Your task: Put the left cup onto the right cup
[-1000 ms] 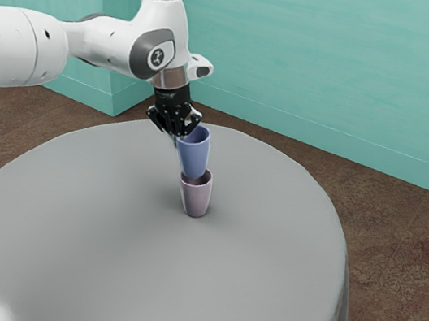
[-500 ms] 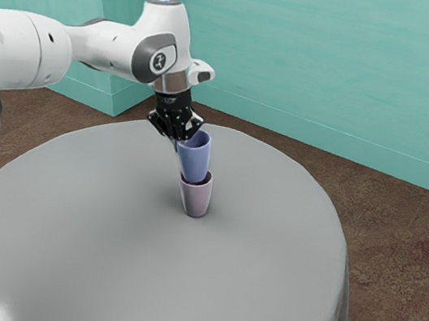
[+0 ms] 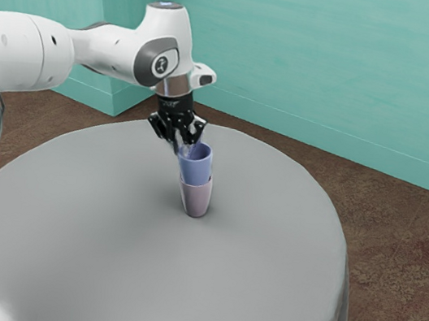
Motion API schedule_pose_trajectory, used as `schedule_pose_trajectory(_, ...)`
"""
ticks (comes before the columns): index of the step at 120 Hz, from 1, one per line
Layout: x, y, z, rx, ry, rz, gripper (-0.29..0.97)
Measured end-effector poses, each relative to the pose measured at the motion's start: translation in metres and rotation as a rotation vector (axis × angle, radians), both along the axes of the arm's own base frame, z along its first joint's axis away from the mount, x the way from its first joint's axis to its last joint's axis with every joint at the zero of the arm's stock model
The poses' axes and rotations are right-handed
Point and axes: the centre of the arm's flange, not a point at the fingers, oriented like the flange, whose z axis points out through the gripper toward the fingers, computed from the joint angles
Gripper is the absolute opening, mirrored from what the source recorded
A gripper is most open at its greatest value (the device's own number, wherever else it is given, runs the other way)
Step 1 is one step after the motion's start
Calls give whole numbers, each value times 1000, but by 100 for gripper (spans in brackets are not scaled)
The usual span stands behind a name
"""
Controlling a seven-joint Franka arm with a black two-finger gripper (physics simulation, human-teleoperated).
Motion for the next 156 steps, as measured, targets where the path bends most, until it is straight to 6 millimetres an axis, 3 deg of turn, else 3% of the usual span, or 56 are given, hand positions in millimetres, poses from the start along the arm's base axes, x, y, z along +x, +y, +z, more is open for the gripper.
schedule_pose_trajectory(20, 0, -2, -1, -2, 0, 2, 42)
schedule_pose_trajectory(47, -1, -2, 1, -1, -2, 6, 59)
schedule_pose_trajectory(116, -14, -11, 50, 105, -62, -93, 67)
schedule_pose_trajectory(156, -34, -11, 81, 158, -87, -199, 68)
